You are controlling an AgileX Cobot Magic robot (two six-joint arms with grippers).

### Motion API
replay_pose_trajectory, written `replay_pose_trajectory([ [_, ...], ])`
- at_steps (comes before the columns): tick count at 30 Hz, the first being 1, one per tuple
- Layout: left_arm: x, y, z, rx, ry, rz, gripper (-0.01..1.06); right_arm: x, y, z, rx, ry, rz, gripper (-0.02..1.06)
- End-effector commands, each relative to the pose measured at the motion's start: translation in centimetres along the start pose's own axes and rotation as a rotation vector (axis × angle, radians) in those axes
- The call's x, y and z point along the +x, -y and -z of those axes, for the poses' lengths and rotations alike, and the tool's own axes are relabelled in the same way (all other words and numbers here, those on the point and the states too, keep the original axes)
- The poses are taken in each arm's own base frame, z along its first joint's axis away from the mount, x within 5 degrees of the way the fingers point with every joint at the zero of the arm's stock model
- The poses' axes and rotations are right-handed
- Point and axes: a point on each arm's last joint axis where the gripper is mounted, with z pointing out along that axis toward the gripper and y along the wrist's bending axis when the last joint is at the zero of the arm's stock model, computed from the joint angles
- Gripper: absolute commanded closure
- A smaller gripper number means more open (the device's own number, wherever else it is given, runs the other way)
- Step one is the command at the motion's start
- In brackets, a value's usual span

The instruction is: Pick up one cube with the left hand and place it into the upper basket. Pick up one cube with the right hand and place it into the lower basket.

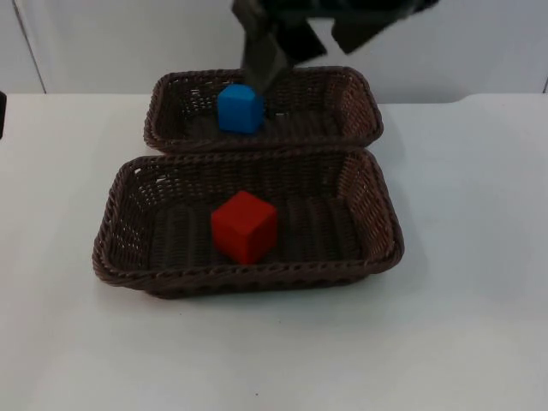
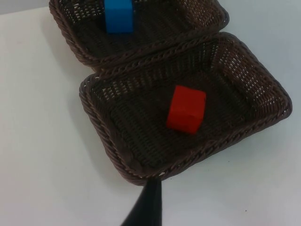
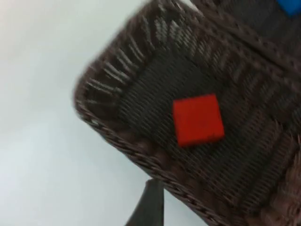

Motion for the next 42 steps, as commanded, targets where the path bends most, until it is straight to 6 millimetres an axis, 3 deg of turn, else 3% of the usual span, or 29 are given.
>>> replay_pose_trajectory([
  [1, 0.1, 0.0, 0.1, -0.004, 0.009, -0.003, 0.20, -0.5, -1.4, 3.1, -0.035, 0.080, 0.025, 0.26],
  [7, 0.2, 0.0, 0.1, -0.001, 0.001, -0.003, 0.20, -0.6, -2.6, 6.6, -0.068, 0.162, 0.052, 0.26],
  [11, 0.3, 0.1, 0.1, 0.003, -0.012, -0.002, 0.20, -0.4, -2.4, 8.8, -0.076, 0.193, 0.043, 0.26],
  [19, 0.4, 0.3, 0.8, 0.007, 0.010, -0.022, 0.20, 0.0, -2.0, 11.5, -0.078, 0.248, 0.054, 0.26],
  [25, 0.8, 0.9, 3.7, -0.002, 0.146, -0.118, 0.20, 2.2, -1.7, 12.9, -0.089, 0.350, 0.057, 0.26],
  [29, 1.7, 1.3, 5.7, -0.019, 0.214, -0.161, 0.20, 4.8, -1.2, 15.1, -0.102, 0.438, 0.042, 0.26],
  [42, 2.6, 1.6, 6.3, 0.002, 0.173, -0.144, 0.20, 9.2, -0.4, 18.9, -0.110, 0.513, 0.028, 0.26],
])
